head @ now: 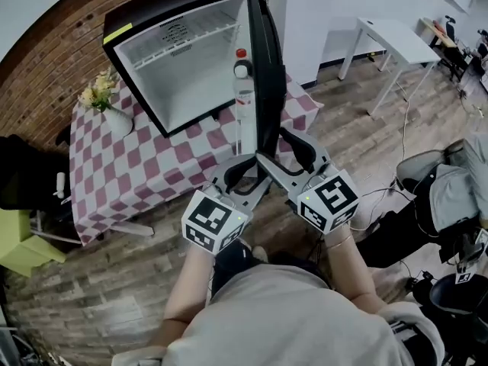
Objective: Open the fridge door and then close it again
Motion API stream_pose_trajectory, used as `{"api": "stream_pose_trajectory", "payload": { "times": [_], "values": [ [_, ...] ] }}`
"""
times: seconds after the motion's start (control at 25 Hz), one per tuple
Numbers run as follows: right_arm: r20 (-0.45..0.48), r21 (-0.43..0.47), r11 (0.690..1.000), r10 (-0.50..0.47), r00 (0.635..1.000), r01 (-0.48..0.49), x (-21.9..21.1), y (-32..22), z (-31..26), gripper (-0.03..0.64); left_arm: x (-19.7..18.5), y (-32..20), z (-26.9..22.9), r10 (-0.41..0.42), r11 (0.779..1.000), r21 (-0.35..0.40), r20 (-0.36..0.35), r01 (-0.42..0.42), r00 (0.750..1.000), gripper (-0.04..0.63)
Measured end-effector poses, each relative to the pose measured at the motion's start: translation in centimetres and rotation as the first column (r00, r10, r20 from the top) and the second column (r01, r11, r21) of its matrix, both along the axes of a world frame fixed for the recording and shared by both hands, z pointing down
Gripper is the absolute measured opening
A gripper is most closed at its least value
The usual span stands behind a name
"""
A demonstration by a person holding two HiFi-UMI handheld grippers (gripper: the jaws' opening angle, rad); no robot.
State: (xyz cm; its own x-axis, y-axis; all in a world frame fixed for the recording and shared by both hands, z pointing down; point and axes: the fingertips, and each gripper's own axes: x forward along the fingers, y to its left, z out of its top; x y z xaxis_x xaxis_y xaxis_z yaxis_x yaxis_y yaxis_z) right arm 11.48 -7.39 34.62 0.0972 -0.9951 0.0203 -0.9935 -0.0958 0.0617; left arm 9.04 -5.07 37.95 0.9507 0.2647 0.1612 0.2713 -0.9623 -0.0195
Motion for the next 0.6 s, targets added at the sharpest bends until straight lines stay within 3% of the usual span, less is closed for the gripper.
{"api": "stream_pose_trajectory", "payload": {
  "times": [0.6],
  "values": [
    [0.041, 0.033, 0.984, 0.172, 0.984, -0.173, 4.2, 4.9, 0.1, 0.189, 4.0, 5.8, 0.3, 0.176, 0.984, -0.02, 0.014, -0.175, 0.984, 0.156]
  ]
}}
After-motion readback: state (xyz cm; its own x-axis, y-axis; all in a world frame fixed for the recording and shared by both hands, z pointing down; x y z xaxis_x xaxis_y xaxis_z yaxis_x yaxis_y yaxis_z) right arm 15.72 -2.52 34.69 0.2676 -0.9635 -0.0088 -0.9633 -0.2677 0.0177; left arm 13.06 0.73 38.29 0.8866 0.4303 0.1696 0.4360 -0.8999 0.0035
